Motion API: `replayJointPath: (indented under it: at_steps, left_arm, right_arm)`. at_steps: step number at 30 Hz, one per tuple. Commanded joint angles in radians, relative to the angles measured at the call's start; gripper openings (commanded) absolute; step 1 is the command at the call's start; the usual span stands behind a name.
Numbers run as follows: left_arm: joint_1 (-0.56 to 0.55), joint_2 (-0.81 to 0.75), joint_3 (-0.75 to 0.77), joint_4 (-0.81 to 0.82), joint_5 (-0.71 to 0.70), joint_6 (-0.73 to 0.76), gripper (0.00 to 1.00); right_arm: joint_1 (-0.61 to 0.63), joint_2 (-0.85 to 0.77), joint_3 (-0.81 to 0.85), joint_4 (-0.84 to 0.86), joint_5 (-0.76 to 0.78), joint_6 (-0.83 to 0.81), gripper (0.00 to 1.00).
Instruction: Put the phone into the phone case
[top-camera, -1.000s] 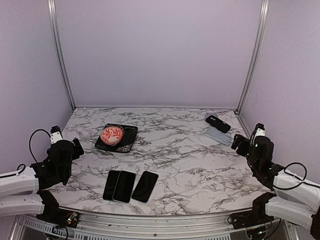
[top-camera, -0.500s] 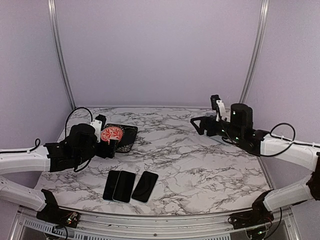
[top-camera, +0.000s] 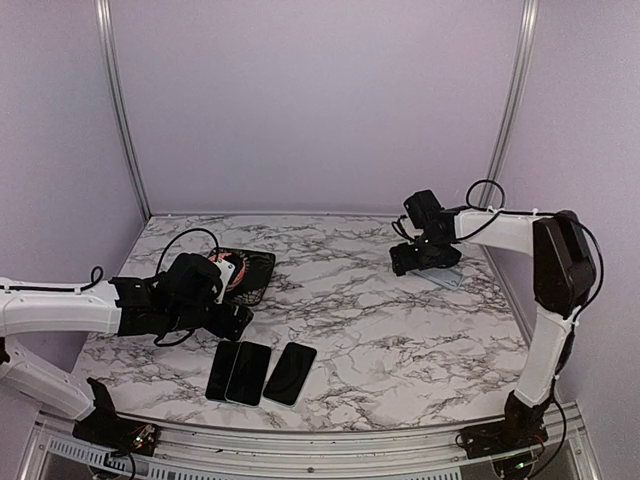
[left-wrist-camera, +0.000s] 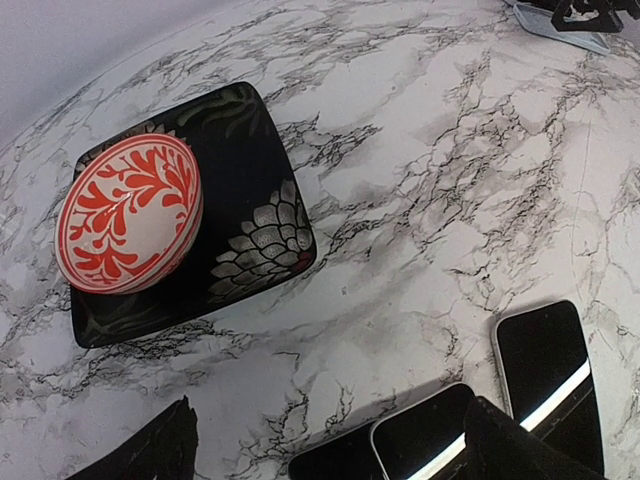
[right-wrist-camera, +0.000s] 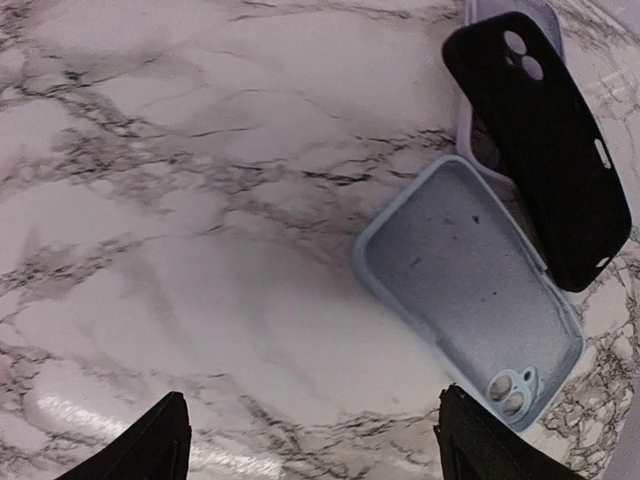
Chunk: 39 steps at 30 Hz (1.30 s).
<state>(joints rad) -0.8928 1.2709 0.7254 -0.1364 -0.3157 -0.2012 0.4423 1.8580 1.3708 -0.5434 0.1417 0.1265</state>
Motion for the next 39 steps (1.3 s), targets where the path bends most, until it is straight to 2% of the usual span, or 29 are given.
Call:
replayJointPath:
  at_steps: [1,7,13,19,23,25,27,28,29,33,35,39]
  left_arm:
    - [-0.009,0.031,0.050,-0.036,-0.014,0.019,0.94]
    - [-0.011,0.073,0.067,-0.034,-0.011,0.034,0.94]
    - [-0.012,0.115,0.091,-0.034,-0.035,0.057,0.94]
    - [-0.012,0.131,0.091,-0.035,-0.063,0.078,0.95]
    - [-0.012,0.131,0.089,-0.034,-0.067,0.081,0.95]
    - [-0.012,0.131,0.089,-0.034,-0.066,0.082,0.95]
    - [-0.013,0.133,0.091,-0.034,-0.068,0.084,0.95]
    - [-0.013,0.134,0.091,-0.035,-0.069,0.085,0.95]
    - [-0.012,0.133,0.091,-0.034,-0.069,0.085,0.95]
    - [-0.013,0.126,0.087,-0.034,-0.070,0.083,0.95]
    - [-0.012,0.118,0.082,-0.031,-0.088,0.078,0.95]
    - [-0.012,0.119,0.080,-0.016,-0.108,0.073,0.98]
  right_arm:
    - [-0.122,0.170,0.140,-0.154,-0.021,-0.068,0.82]
    - [-0.184,0.271,0.249,-0.136,-0.026,-0.092,0.80]
    - [-0.231,0.306,0.261,-0.116,-0.111,-0.096,0.69]
    - [-0.229,0.292,0.202,-0.097,-0.329,-0.198,0.47]
    - [-0.215,0.235,0.107,-0.063,-0.444,-0.255,0.25]
    - [-0.198,0.207,0.067,-0.046,-0.472,-0.269,0.17]
    - [-0.174,0.185,0.034,-0.032,-0.493,-0.281,0.10]
    - [-0.163,0.177,0.023,-0.033,-0.493,-0.283,0.02]
    - [-0.149,0.170,0.016,-0.038,-0.487,-0.282,0.00]
    - [-0.050,0.111,-0.015,-0.084,-0.536,-0.326,0.00]
    - [0.059,0.059,-0.046,-0.109,-0.594,-0.392,0.00]
    - [0.261,-0.018,-0.104,-0.142,-0.611,-0.478,0.00]
